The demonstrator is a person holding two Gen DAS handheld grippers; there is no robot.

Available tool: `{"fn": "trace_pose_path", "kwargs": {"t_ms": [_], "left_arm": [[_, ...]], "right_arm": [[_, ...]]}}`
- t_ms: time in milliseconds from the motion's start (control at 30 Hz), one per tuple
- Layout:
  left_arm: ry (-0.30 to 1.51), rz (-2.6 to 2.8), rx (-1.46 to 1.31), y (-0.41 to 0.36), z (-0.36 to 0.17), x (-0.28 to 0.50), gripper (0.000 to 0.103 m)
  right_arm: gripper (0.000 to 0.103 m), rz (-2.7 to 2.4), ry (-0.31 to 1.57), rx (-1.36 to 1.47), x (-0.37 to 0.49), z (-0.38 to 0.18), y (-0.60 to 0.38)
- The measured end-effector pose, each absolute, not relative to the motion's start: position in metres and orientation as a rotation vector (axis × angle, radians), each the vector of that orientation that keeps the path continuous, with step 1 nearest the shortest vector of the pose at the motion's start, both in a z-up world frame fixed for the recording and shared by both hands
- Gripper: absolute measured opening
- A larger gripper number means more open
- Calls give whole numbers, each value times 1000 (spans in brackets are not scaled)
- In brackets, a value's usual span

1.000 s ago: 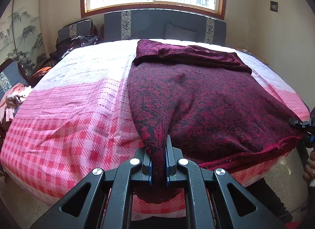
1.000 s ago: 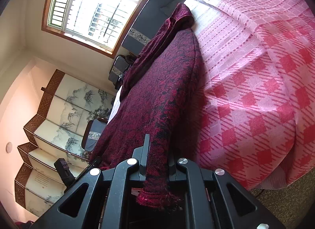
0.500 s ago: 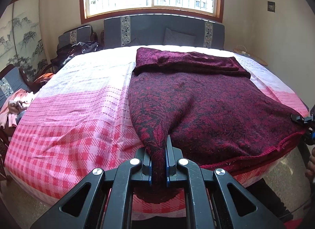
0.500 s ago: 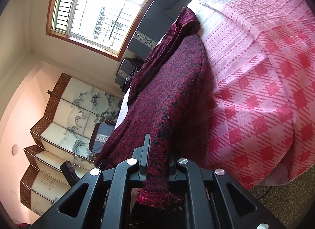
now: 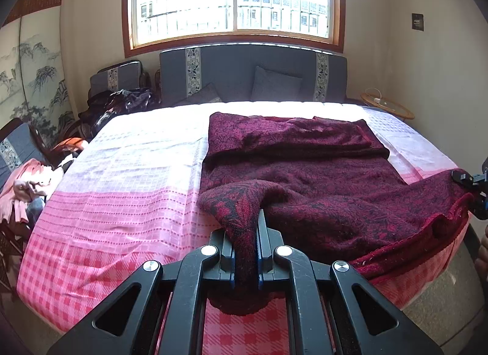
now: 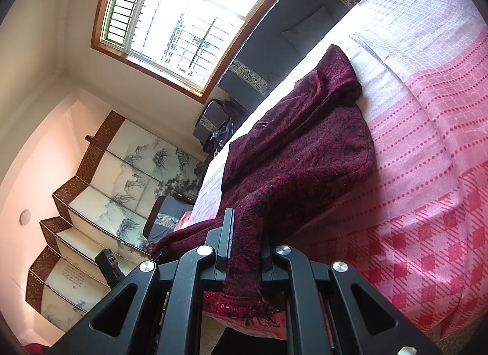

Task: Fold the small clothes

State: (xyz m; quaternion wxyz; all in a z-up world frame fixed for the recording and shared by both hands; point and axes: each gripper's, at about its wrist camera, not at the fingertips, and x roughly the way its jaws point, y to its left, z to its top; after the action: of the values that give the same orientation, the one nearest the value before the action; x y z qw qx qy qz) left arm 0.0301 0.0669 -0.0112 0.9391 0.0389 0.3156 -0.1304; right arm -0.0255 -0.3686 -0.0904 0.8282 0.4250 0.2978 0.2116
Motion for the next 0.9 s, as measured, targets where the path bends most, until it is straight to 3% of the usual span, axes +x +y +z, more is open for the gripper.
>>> {"fn": "trace_pose_path", "kwargs": {"t_ms": [467,900], "left_arm": [[610,-247,71,51,12,109,9],[675,-229,8,43,-4,184,10]], "right_arm": [[10,413,622,870,43,-64,-387],[10,372,653,868,101,-70,-402]]}}
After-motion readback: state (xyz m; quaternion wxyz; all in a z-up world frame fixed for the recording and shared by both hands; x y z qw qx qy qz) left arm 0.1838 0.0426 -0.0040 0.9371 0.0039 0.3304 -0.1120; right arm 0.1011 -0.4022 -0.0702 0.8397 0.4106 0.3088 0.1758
